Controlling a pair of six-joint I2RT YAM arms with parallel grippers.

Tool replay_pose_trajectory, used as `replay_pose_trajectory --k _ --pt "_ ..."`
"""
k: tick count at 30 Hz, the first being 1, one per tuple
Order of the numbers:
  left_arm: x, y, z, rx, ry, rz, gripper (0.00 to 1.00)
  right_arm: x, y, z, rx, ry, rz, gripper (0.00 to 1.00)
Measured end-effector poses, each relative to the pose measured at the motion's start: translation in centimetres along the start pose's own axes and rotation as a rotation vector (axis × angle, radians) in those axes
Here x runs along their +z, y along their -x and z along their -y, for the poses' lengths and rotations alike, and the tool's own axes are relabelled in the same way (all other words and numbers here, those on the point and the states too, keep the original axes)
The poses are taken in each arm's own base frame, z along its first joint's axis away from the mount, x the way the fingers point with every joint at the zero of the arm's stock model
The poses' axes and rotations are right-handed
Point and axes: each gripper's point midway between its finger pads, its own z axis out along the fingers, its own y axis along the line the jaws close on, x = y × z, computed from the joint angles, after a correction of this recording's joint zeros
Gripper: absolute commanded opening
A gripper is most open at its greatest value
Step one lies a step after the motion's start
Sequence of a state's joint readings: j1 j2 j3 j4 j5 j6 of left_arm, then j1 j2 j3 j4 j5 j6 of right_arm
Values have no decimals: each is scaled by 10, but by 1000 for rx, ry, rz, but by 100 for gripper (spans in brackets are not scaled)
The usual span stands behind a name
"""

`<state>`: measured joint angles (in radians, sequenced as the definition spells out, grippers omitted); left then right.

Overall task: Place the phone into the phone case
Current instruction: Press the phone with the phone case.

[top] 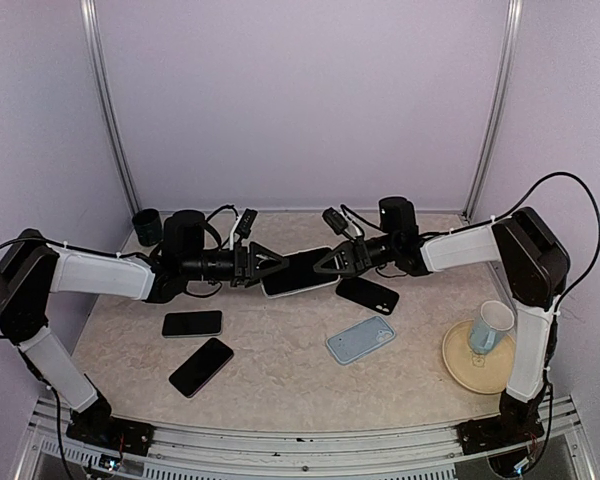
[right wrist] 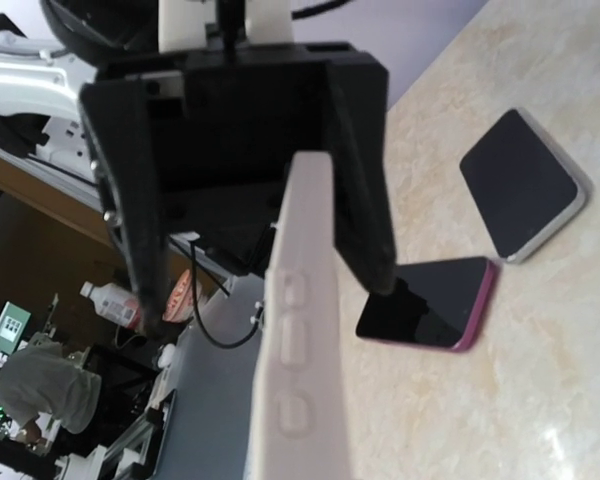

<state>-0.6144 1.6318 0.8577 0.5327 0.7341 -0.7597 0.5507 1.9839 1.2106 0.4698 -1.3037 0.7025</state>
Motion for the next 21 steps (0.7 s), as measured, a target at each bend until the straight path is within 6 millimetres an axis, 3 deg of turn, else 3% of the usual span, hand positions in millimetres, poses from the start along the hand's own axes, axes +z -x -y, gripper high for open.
replay_pose_trajectory --k 5,12,21 --pt "0 0 2 0 -12 7 70 -1 6 -6 -11 13 21 6" --pt "1 -3 6 2 -27 5 67 -6 15 -17 -27 31 54 6" --pt "4 -6 15 9 -57 -6 48 -11 20 -21 -40 30 72 7"
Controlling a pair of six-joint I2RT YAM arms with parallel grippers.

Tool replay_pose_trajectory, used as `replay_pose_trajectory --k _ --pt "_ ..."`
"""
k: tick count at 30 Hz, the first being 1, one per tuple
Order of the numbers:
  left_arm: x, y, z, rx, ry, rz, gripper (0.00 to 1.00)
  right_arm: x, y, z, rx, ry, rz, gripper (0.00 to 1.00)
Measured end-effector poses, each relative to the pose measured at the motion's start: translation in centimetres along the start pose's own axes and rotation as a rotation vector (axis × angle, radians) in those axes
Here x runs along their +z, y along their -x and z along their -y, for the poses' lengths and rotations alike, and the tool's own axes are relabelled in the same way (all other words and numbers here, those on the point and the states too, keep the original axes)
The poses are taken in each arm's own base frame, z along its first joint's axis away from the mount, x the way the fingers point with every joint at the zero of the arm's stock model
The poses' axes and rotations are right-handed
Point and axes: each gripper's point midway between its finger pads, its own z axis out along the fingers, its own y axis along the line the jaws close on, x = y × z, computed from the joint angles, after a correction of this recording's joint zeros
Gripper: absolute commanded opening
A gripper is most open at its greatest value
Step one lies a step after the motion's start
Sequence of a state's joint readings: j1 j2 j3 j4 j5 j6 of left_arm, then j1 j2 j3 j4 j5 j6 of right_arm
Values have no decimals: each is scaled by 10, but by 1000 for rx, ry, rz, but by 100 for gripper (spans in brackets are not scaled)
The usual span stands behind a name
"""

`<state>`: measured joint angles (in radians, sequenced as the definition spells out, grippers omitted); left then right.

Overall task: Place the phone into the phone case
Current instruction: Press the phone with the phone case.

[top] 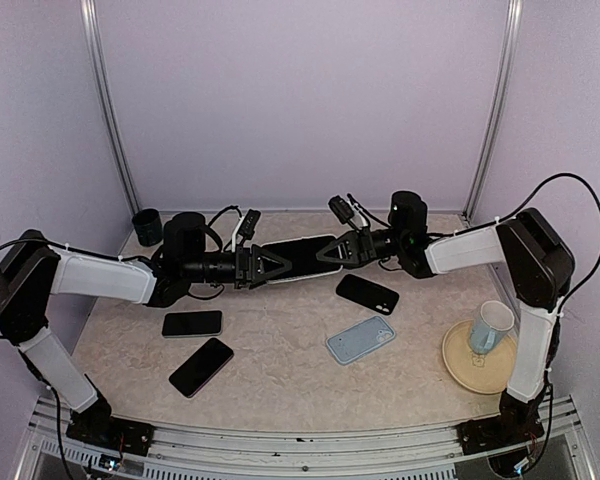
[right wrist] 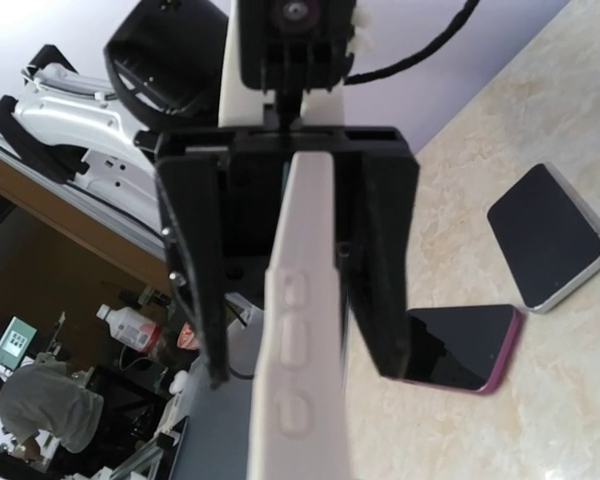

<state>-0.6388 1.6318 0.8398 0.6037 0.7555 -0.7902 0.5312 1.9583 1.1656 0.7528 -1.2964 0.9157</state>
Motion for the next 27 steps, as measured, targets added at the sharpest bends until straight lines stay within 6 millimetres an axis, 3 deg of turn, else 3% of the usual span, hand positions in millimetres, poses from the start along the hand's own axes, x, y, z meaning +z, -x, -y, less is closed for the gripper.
replay_pose_trajectory --k 6,11,18,23,27 --pt "1 1 3 -3 -13 3 29 -1 1 0 -15 -10 5 6" --pt "2 -1 5 8 -32 -5 2 -3 0 -2 -23 -19 -3 6" --pt "2 -2 6 6 -41 -10 0 -3 -2 -1 -40 -36 -15 7" --pt "2 -2 5 5 -37 -10 41 -3 -1 -1 -52 -42 -18 6" --pt "3 -2 1 -18 -25 -9 50 -4 -1 4 -50 -70 -6 6"
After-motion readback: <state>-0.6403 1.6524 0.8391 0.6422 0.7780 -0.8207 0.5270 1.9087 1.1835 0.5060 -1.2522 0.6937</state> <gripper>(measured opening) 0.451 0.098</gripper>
